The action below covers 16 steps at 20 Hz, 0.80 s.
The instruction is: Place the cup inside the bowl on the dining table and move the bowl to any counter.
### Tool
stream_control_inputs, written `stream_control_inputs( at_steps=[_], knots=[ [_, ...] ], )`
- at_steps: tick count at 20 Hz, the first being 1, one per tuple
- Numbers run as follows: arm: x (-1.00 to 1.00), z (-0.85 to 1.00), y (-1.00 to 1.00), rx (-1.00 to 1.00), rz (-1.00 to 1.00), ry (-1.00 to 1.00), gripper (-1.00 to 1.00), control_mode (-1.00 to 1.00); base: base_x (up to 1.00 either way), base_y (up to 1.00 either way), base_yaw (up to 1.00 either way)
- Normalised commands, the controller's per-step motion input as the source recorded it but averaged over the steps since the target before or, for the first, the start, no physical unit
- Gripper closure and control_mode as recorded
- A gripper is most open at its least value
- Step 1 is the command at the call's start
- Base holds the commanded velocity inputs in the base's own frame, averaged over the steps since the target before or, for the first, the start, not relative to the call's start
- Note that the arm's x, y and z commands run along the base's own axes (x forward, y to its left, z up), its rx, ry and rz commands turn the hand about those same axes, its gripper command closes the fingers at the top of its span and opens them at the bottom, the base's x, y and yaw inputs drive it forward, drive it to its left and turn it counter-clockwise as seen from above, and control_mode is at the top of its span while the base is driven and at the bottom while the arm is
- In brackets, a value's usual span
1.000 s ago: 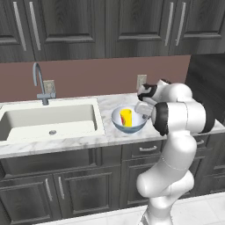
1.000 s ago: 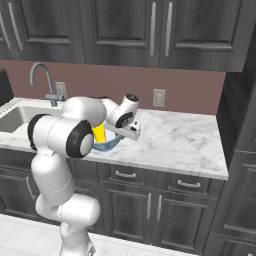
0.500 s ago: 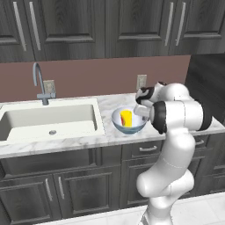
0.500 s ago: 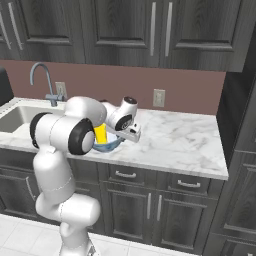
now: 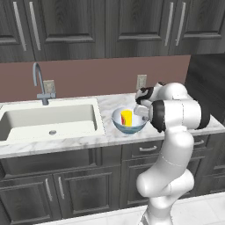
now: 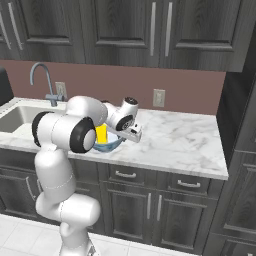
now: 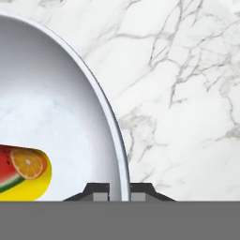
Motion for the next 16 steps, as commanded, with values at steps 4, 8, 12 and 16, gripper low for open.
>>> stream_control_inputs(
  at_steps=[4,8,12,16],
  knots=[
    [0.00,0.00,0.00,0.00,-0.01,0.00,-1.00,-1.00,0.00,0.00,0.00],
    [-0.03,0.00,0.00,0.00,-0.01,0.00,-1.00,-1.00,0.00,0.00,0.00],
    [-0.04,0.00,0.00,0.00,-0.02,0.00,-1.00,-1.00,0.00,0.00,0.00],
    [-0.03,0.02,0.00,0.00,-0.06,0.00,-1.00,-1.00,0.00,0.00,0.00]
  ],
)
